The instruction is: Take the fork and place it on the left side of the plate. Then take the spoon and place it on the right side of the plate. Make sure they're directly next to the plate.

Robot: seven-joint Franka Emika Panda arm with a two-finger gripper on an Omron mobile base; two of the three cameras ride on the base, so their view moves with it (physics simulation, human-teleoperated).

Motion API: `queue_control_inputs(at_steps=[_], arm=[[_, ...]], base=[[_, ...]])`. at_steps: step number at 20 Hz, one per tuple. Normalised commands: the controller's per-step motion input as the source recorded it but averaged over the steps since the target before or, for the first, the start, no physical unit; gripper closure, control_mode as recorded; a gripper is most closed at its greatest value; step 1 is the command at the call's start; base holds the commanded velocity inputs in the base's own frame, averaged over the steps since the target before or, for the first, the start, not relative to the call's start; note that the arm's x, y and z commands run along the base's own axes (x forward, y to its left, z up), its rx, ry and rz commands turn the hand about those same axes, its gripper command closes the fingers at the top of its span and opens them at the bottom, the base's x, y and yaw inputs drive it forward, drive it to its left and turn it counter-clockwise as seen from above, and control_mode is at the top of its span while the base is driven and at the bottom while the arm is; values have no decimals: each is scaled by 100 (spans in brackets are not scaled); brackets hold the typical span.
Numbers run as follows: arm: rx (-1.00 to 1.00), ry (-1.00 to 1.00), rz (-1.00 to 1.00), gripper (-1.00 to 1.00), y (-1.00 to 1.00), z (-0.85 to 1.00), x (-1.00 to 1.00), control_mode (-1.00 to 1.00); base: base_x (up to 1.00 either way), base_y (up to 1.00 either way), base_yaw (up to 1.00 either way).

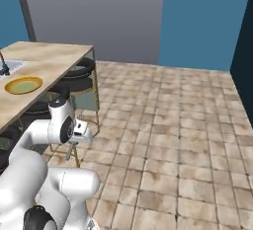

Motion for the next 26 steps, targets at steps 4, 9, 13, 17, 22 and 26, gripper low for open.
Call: queue_control_inputs(at_steps=[4,9,13,17,22,26], arm=[[0,0,0,100,0,0,0,100],[0,0,0,100,0,0,0,100],[0,0,0,100,0,0,0,100],[0,0,0,100,0,0,0,100],[0,0,0,100,0,0,0,100],[0,0,0,100,0,0,0,100]], base=[[100,-19,43],[100,-29,45],[76,-6,59],[18,1,63],[0,7,55],[31,-1,46]])
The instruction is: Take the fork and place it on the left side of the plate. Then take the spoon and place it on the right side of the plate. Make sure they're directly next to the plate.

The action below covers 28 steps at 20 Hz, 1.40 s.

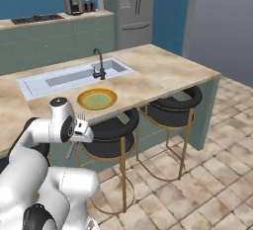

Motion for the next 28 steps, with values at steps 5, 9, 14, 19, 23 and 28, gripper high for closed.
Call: queue_control_inputs(at_steps=[5,9,14,19,23,28], arm=[[0,0,0,100,0,0,0,100],[0,0,0,100,0,0,0,100],[0,0,0,100,0,0,0,100],[0,0,0,100,0,0,0,100],[0,0,0,100,0,0,0,100],[0,0,0,100,0,0,0,100]], base=[[46,-13,40],[18,-13,49],[38,-33,49],[66,-27,37],[66,-27,23],[15,-1,2]])
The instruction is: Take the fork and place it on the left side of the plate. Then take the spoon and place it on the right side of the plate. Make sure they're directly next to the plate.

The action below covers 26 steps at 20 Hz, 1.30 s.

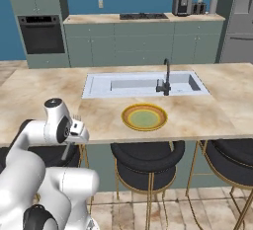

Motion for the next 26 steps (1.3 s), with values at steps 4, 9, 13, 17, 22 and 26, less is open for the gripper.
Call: queue_control_inputs(at_steps=[4,9,13,17,22,26], arm=[[0,0,0,100,0,0,0,100],[0,0,0,100,0,0,0,100],[0,0,0,100,0,0,0,100],[0,0,0,100,0,0,0,100],[0,0,0,100,0,0,0,-100],[0,0,0,100,0,0,0,-100]], base=[[0,0,0],[0,0,0],[0,0,0],[0,0,0],[0,0,0],[0,0,0]])
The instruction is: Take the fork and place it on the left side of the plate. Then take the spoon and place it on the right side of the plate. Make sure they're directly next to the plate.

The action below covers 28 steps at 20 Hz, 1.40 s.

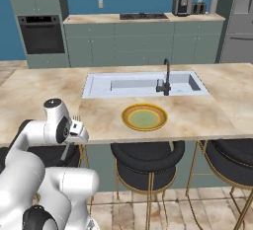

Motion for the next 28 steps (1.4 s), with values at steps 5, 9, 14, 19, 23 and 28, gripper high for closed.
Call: queue_control_inputs(at_steps=[5,9,14,19,23,28], arm=[[0,0,0,100,0,0,0,-100],[0,3,0,100,-30,-1,59,-100],[6,5,6,100,-61,0,49,-100],[3,6,11,100,-42,0,76,-100],[0,0,11,100,-4,0,63,-100],[0,0,7,100,8,-1,63,-100]], base=[[0,0,0],[0,0,0],[0,0,0],[0,0,0],[0,0,0],[0,0,0]])
